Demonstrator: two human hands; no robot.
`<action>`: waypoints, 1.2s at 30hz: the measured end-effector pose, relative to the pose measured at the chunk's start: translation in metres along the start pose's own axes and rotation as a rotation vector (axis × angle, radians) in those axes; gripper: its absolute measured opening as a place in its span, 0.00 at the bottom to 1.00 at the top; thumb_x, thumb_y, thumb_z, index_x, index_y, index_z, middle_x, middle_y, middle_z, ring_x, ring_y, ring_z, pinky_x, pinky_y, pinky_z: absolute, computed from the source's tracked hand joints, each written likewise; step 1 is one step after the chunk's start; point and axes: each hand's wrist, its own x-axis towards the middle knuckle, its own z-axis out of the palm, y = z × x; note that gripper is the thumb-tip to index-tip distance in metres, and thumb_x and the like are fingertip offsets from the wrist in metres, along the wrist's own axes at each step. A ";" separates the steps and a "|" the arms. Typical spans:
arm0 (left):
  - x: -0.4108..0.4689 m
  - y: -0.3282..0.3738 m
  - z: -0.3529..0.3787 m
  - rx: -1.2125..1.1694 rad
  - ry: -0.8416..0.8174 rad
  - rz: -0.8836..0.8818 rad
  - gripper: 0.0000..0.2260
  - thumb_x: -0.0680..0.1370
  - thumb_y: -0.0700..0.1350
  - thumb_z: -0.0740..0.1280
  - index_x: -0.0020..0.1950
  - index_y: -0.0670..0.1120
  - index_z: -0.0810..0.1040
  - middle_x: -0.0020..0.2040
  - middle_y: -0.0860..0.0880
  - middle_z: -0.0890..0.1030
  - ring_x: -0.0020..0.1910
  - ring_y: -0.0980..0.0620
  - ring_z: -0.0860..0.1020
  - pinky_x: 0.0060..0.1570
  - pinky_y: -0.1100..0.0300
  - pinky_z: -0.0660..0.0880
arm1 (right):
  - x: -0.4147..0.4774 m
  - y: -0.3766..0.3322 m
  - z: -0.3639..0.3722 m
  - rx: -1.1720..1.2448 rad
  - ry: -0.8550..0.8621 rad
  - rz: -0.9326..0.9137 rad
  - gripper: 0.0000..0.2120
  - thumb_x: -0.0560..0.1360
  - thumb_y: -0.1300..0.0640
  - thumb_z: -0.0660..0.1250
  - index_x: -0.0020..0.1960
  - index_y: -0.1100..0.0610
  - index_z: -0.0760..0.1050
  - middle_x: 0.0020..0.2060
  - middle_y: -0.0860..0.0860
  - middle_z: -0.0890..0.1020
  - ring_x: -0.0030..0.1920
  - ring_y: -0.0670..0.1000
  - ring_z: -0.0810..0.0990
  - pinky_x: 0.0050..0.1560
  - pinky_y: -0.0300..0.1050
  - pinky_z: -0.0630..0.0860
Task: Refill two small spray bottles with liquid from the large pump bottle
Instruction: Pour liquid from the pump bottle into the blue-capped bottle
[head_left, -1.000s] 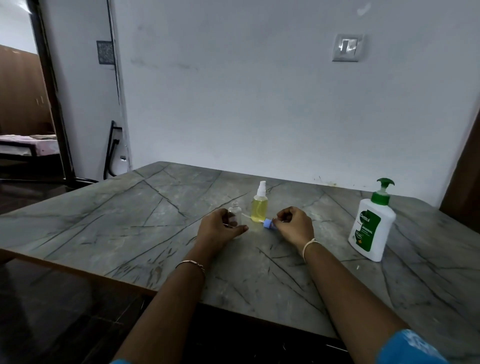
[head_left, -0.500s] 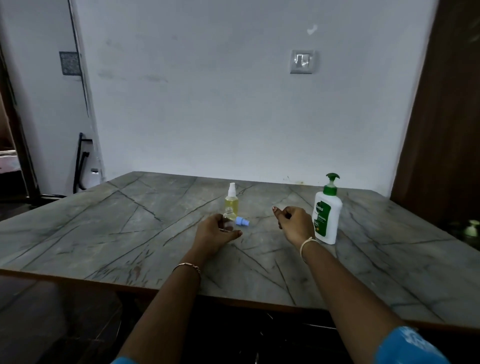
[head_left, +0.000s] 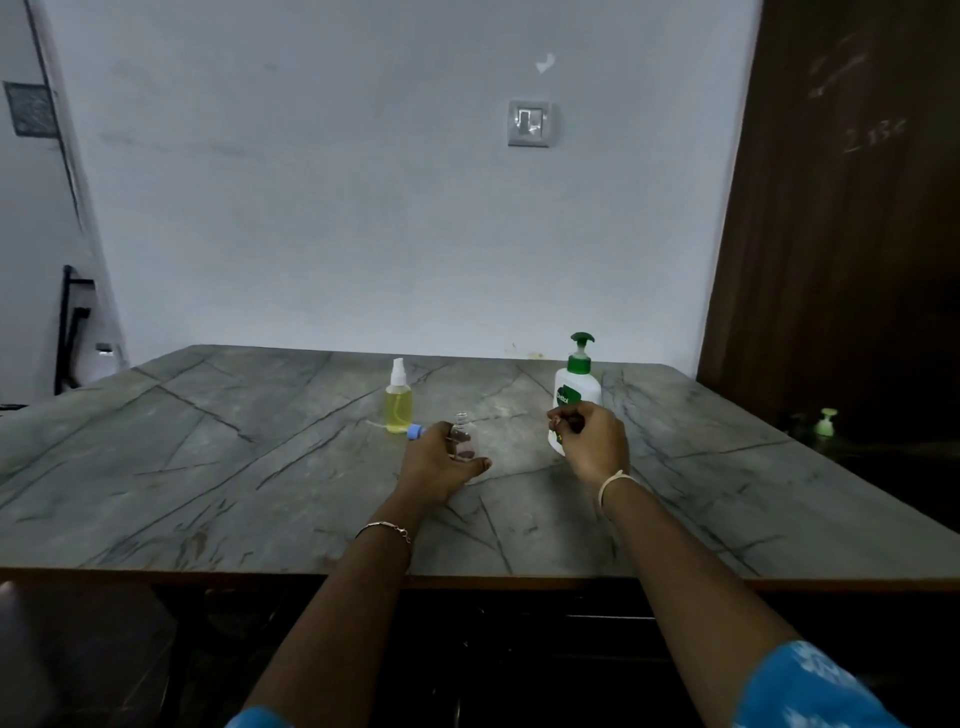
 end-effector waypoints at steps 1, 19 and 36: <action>0.000 0.002 0.004 -0.016 -0.007 -0.006 0.19 0.66 0.41 0.78 0.52 0.44 0.74 0.48 0.47 0.81 0.44 0.53 0.81 0.51 0.55 0.79 | 0.000 0.000 -0.004 -0.008 0.030 -0.005 0.07 0.73 0.61 0.70 0.41 0.50 0.80 0.36 0.45 0.80 0.42 0.47 0.79 0.44 0.40 0.73; 0.036 0.006 0.036 0.044 -0.197 0.048 0.20 0.66 0.40 0.77 0.54 0.43 0.73 0.43 0.47 0.81 0.41 0.50 0.81 0.52 0.49 0.79 | 0.043 0.045 -0.008 0.189 0.219 0.138 0.21 0.69 0.67 0.66 0.60 0.56 0.70 0.59 0.54 0.73 0.53 0.52 0.74 0.55 0.50 0.75; 0.074 -0.002 0.046 0.139 -0.185 0.069 0.19 0.70 0.43 0.72 0.57 0.51 0.70 0.47 0.54 0.80 0.46 0.56 0.79 0.42 0.70 0.73 | 0.083 0.048 0.018 0.652 -0.092 0.177 0.52 0.67 0.61 0.76 0.76 0.41 0.44 0.71 0.52 0.68 0.66 0.52 0.72 0.65 0.51 0.67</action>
